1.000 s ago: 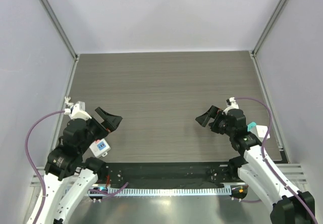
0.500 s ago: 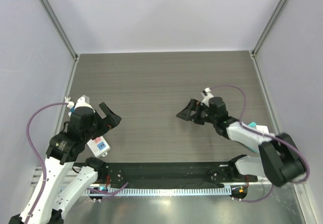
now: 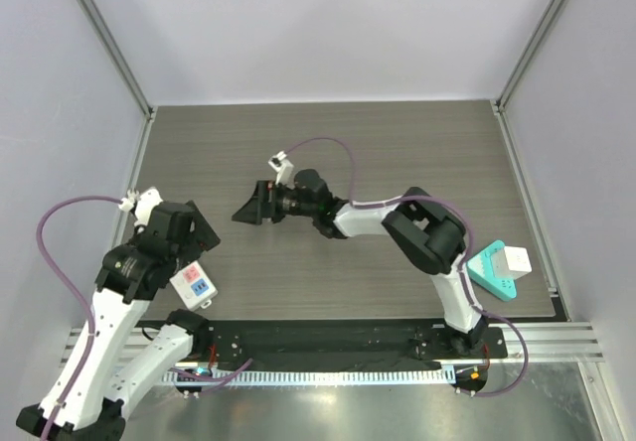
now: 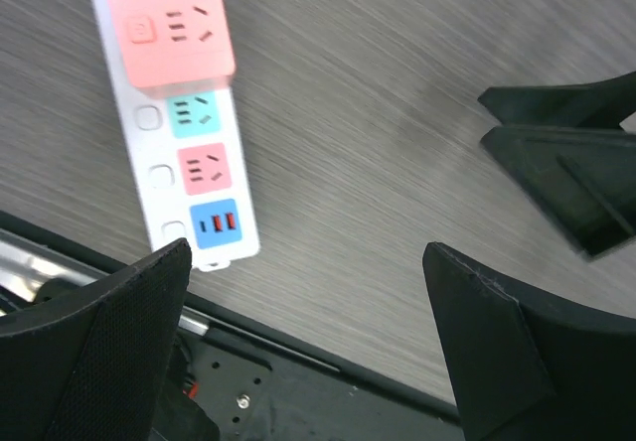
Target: Pull the plug off the socket
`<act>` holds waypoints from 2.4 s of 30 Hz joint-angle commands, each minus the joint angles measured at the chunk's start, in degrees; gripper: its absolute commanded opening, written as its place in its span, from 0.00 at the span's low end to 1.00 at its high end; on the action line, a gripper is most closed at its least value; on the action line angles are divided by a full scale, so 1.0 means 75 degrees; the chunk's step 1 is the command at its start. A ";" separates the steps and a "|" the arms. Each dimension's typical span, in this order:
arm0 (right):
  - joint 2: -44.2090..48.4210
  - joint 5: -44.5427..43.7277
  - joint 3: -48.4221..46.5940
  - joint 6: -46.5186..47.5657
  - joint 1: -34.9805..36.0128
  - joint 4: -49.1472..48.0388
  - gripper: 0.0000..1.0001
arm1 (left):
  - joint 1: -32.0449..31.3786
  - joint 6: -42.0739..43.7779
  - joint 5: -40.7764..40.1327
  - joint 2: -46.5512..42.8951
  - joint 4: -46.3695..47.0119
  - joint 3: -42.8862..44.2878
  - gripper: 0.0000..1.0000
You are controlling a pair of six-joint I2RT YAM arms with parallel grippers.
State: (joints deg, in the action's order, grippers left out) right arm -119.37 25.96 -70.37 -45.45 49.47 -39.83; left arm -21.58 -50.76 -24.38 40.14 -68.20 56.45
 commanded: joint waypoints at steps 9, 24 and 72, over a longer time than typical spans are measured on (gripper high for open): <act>-0.0269 -0.0320 -0.0052 0.1442 0.0224 0.0377 0.96 | 0.1364 0.0404 -0.1261 0.1947 0.0667 -0.0049 1.00; 0.0272 0.0289 0.0254 0.2066 -0.0057 0.0531 0.97 | 0.3546 0.1343 -0.0265 0.3319 0.2953 -0.1022 1.00; -0.2598 0.1895 -0.2523 -0.0513 0.0610 -0.0137 0.88 | 0.3534 0.1366 0.2770 0.2711 0.4546 -0.1608 0.00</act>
State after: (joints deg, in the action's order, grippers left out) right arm -137.05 38.26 -86.13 -44.73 52.99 -36.29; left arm 5.02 -41.43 -8.99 63.66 -41.41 44.60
